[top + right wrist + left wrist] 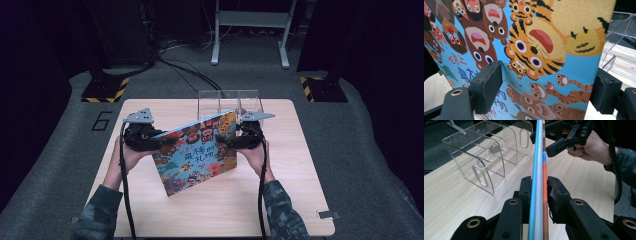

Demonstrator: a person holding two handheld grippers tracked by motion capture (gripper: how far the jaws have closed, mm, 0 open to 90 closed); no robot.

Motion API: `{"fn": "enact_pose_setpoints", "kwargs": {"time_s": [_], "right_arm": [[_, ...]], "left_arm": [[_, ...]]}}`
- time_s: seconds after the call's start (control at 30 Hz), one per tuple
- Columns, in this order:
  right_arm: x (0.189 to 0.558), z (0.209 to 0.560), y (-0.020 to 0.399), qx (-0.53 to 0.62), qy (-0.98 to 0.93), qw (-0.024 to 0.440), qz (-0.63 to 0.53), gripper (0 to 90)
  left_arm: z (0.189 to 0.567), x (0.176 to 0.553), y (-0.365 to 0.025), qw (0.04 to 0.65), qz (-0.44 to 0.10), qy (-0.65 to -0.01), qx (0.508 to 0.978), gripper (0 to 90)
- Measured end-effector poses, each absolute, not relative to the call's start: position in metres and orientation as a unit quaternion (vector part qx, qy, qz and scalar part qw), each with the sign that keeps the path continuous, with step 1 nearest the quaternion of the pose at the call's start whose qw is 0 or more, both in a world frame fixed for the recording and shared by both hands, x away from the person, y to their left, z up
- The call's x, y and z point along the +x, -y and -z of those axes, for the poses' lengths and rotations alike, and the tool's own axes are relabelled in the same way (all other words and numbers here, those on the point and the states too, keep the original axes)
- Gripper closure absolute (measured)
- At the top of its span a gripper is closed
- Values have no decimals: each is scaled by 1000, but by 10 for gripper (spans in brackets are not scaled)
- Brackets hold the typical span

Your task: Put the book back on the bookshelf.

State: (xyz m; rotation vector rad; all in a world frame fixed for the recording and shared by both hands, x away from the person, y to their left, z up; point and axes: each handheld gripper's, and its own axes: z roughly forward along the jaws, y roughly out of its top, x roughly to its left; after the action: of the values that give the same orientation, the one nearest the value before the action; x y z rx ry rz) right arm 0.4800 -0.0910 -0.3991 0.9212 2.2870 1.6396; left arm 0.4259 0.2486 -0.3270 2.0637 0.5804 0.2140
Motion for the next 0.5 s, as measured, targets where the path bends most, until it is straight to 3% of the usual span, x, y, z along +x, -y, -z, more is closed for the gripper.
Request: {"fn": "enact_pose_setpoints", "kwargs": {"time_s": [0.37,0.5], "right_arm": [[480,399,87,305,-771,91,-551,202],[480,399,87,304,-772,90,-551,200]], "left_arm": [[322,434,-237,452,-60,-236,858,716],[321,433,-234,426,-72,-231,872,742]]}}
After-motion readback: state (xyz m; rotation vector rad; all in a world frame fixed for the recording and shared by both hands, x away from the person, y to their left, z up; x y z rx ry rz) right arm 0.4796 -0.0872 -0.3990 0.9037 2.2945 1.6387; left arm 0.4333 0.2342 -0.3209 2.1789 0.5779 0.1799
